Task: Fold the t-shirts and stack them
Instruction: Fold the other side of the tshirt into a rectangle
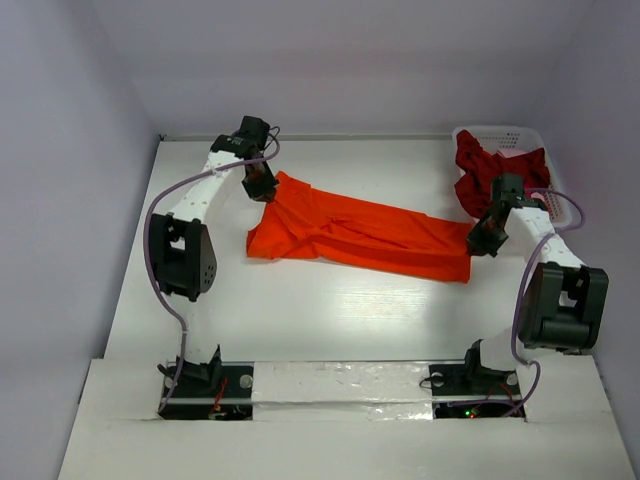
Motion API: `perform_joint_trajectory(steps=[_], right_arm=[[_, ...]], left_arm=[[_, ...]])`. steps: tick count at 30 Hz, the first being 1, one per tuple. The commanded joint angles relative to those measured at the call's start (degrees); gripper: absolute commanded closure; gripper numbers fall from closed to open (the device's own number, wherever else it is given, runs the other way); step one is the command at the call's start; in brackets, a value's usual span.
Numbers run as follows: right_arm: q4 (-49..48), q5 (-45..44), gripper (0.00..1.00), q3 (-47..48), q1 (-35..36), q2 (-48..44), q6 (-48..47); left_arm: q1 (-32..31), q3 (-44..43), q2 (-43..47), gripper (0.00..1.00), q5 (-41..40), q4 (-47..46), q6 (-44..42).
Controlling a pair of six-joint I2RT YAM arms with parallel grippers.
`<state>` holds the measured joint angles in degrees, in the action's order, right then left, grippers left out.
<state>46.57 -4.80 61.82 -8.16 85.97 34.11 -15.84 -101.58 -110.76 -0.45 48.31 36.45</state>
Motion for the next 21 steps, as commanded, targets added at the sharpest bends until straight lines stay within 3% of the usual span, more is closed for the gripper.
perform_joint_trajectory(steps=[1,21], right_arm=[[-1.65,-1.71,1.00,2.60,0.34,0.42,-1.06],[-1.57,-1.62,1.00,4.01,0.34,1.74,-0.71]], left_arm=[[0.72,-3.27,-1.21,1.00,0.01,0.20,-0.85],[0.72,-7.40,-5.96,1.00,-0.08,0.64,-2.26]])
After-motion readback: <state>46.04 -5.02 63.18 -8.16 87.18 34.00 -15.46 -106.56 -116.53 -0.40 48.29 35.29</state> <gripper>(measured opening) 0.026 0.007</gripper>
